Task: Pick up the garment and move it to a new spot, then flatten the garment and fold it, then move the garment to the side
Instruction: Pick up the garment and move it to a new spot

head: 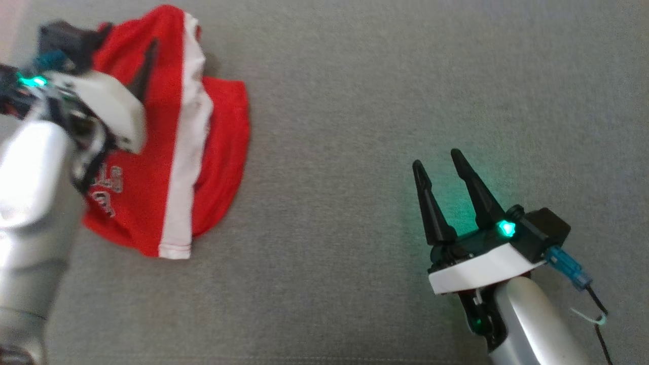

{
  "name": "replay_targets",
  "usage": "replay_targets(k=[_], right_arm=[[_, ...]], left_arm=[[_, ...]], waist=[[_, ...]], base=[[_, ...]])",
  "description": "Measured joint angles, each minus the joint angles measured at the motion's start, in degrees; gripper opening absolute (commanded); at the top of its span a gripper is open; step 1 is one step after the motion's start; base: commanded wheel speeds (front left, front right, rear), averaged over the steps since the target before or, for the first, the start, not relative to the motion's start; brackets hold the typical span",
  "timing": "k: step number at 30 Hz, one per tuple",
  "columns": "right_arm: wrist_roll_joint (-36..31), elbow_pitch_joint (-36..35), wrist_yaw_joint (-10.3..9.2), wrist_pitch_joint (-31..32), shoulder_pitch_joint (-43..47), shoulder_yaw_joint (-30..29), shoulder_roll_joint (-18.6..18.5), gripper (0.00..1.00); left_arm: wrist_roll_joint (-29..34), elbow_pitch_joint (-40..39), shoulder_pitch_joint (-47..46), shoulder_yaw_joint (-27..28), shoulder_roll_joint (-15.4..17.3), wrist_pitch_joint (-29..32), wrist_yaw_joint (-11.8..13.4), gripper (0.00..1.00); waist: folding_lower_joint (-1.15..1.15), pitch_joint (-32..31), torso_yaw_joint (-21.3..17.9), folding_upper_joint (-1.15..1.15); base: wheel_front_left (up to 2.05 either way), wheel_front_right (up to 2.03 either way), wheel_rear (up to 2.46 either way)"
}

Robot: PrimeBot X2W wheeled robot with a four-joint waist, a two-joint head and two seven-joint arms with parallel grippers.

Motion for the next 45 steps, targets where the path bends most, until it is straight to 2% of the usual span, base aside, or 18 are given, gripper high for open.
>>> replay_targets(k=[6, 12, 13, 14, 17, 24, 28, 33, 38, 43, 45], right_arm=[[0.9, -0.2, 0.00, 0.0, -2.0, 0.4, 0.0, 1.00], [2.2, -0.9, 0.00, 0.0, -2.4, 0.5, -0.1, 1.00], [2.4, -1.0, 0.00, 0.0, -2.4, 0.5, -0.1, 1.00], [2.4, -1.2, 0.00, 0.0, -2.4, 0.6, 0.0, 1.00], [2.4, -1.2, 0.00, 0.0, -2.4, 0.6, -0.1, 1.00], [3.0, -0.1, 0.00, 0.0, -1.8, 0.7, 0.0, 1.00], [3.5, 0.1, 0.00, 0.0, -0.2, 0.8, 0.0, 1.00], [4.3, 1.0, 0.00, 0.0, 2.6, 1.0, 0.0, 1.00], [5.6, 1.0, 0.00, 0.0, 2.8, 2.2, 0.0, 1.00], [6.9, 0.2, 0.00, 0.0, 2.8, 2.6, 0.0, 1.00], [7.7, -0.2, 0.00, 0.0, 2.3, 3.5, 0.0, 1.00]], left_arm=[[-2.7, 10.1, -7.3, -4.3, 5.4, 4.0, 0.0, 1.00], [-5.0, 16.6, -8.2, -6.5, 6.3, 7.2, 0.0, 1.00], [-5.5, 17.1, -8.2, -6.5, 6.4, 7.1, 0.0, 0.30], [-5.9, 17.1, -8.2, -7.1, 6.7, 6.8, 0.0, 0.00], [-7.6, 17.1, -8.2, -8.4, 6.7, 3.5, 0.0, 0.00], [-10.7, 14.3, -8.3, -8.3, 6.1, -11.6, 0.0, 0.00], [-11.1, 10.9, -8.3, -8.6, 6.2, -14.7, 0.0, 0.00], [-13.5, 2.9, -8.1, -9.1, 6.7, -15.2, 0.0, 0.00], [-14.8, -6.4, -6.2, -9.9, 7.0, -11.2, 0.5, 0.00], [-15.8, -15.0, -3.8, -12.3, 5.9, -6.3, 2.0, 0.00], [-15.9, -18.2, -3.6, -14.3, 3.9, -3.9, 2.6, 0.00]], waist=[[0.00, 4.7, -4.4, 0.00], [-0.01, 6.3, -7.2, 0.00], [-0.01, 6.3, -7.4, 0.00], [-0.01, 6.2, -7.6, 0.00], [-0.01, 5.5, -7.8, 0.00], [-0.02, 1.4, -8.0, 0.00], [-0.02, -1.1, -8.2, 0.00], [-0.03, -5.0, -8.3, 0.00], [-0.04, -7.7, -9.1, 0.00], [-0.03, -8.4, -11.9, 0.01], [-0.02, -8.3, -14.2, 0.00]], base=[[0.00, 0.00, 0.00], [0.00, 0.00, 0.00], [0.00, 0.00, 0.00], [0.00, 0.00, 0.00], [0.00, 0.00, 0.00], [0.00, 0.00, 0.00], [0.00, 0.00, 0.00], [0.00, 0.00, 0.00], [0.00, 0.00, 0.00], [0.00, 0.00, 0.00], [0.00, 0.00, 0.00]])
